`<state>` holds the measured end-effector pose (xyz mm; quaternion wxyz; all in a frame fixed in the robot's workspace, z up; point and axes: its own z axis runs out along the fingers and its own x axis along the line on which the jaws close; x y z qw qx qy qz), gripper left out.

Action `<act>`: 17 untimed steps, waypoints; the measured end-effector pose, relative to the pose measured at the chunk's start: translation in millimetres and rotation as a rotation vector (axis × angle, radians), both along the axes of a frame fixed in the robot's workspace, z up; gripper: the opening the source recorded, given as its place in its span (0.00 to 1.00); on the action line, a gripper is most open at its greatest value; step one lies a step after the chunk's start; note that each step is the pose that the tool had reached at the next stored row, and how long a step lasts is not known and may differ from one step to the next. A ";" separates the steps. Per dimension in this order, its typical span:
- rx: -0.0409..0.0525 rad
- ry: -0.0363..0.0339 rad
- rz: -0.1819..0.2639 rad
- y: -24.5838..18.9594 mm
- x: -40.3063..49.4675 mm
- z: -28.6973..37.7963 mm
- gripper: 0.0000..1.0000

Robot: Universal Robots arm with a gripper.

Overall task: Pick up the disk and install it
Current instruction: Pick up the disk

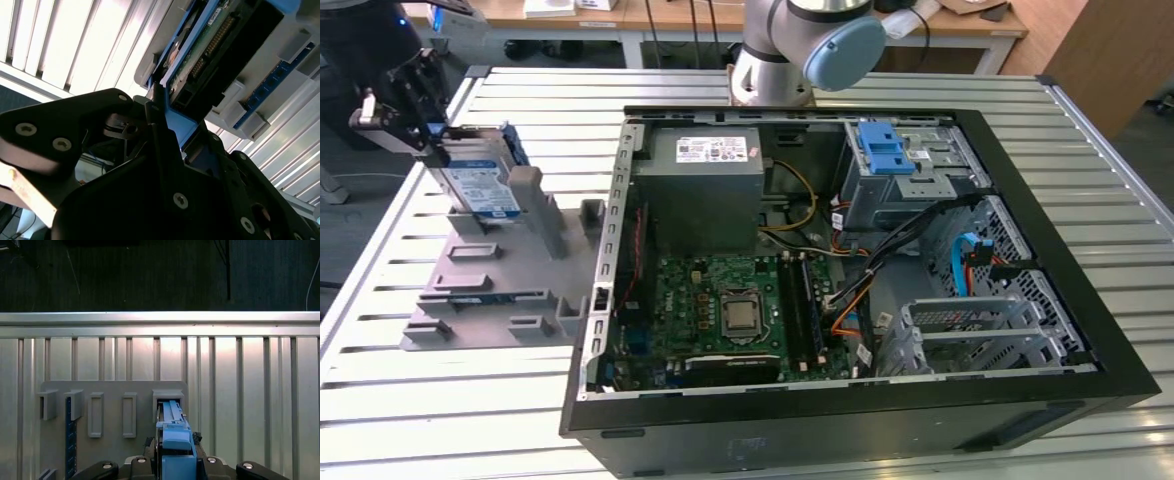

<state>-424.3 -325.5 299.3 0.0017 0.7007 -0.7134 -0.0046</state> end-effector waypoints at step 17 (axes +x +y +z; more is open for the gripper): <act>0.0000 0.0001 0.000 0.0 0.0 20.8 0.36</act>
